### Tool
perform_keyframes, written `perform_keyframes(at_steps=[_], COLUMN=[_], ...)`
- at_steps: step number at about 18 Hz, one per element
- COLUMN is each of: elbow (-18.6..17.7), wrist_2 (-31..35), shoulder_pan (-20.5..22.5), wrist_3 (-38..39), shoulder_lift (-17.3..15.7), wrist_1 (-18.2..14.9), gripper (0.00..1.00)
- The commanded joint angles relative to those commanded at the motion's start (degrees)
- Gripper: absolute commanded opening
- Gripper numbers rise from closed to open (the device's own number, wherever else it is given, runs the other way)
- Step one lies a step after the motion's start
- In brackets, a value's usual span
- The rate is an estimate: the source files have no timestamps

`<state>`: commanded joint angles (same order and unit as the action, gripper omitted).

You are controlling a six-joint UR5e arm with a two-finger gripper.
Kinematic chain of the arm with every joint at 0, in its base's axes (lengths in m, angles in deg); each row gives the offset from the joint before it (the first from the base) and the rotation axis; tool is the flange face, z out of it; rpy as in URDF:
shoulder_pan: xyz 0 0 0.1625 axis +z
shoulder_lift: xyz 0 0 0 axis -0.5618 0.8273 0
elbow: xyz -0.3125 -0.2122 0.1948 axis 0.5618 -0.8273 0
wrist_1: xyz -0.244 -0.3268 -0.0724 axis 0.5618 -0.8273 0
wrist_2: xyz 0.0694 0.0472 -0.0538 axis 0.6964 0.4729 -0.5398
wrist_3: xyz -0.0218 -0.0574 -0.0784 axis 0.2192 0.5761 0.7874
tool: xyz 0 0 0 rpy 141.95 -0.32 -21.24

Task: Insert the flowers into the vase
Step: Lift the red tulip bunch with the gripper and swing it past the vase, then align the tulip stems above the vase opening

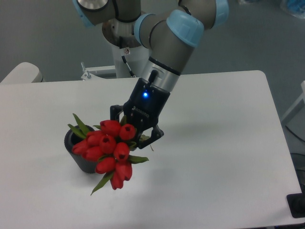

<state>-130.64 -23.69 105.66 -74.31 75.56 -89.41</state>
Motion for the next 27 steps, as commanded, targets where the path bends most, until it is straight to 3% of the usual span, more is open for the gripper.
perform_keyframes(at_steps=[6,13,19,27], elbow=[0.44,-0.88,1.32,-0.09], wrist_2=[-1.05,-12.47,-13.01,-13.09], shoulder_pan=[-2.82,-3.61,-6.33,-8.62], wrist_3=[5.27,5.36,5.54,5.54], shoulder_lift=[0.09,-1.41,-1.49,-1.67], wrist_1=[1.76,1.85,2.02,2.11], gripper=[0.19,0.2,0.19,0.21])
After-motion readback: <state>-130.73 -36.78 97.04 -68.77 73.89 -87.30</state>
